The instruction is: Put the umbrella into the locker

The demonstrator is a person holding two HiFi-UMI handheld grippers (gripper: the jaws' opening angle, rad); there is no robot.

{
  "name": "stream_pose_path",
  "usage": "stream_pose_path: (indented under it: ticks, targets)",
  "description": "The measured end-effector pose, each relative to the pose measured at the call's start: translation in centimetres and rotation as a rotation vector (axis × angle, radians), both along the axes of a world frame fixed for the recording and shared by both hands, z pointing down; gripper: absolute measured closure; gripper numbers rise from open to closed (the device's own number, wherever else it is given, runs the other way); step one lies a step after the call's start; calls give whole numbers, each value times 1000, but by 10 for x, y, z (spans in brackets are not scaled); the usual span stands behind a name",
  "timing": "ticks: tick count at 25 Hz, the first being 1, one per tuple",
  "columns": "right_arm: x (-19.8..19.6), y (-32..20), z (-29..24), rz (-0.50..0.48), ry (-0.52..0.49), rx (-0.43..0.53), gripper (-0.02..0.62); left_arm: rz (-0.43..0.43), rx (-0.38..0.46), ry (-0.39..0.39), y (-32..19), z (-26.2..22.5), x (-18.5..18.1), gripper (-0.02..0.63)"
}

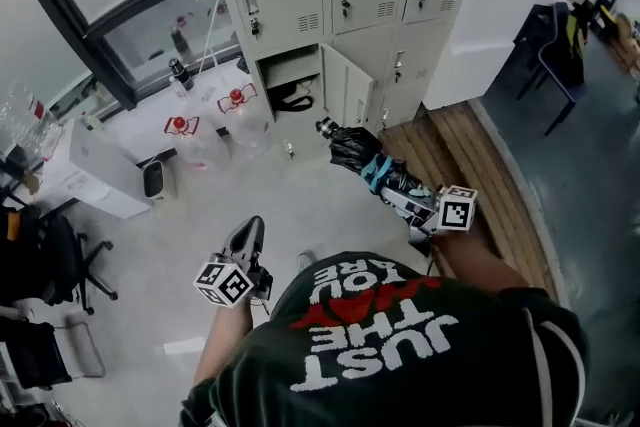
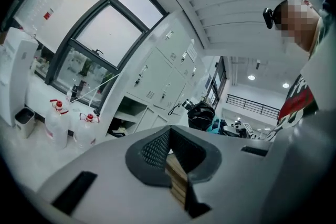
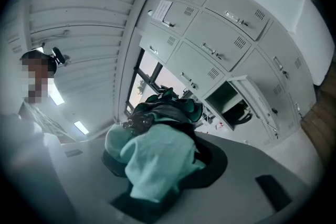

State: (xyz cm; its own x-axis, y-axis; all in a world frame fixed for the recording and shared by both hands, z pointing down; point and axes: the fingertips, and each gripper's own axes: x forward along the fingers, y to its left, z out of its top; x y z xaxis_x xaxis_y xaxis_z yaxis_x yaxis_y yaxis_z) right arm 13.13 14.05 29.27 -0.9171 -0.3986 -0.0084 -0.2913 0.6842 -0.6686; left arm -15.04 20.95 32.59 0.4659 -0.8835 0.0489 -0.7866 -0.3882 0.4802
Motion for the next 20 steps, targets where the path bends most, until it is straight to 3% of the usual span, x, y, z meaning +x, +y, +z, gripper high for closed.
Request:
stream_pose_path:
  ticks: [7,14,20]
  targets:
    - [-90,-90,-8,38,-21,-8,383,92,0,-13,-112,-7,-79,611]
    - [-113,-135,0,81,21,-60,383,146,-49,15,-173,3,-100,611]
    - [-104,-183,20,71,20,-96,383,137,-95,7,-220,14,-84,611]
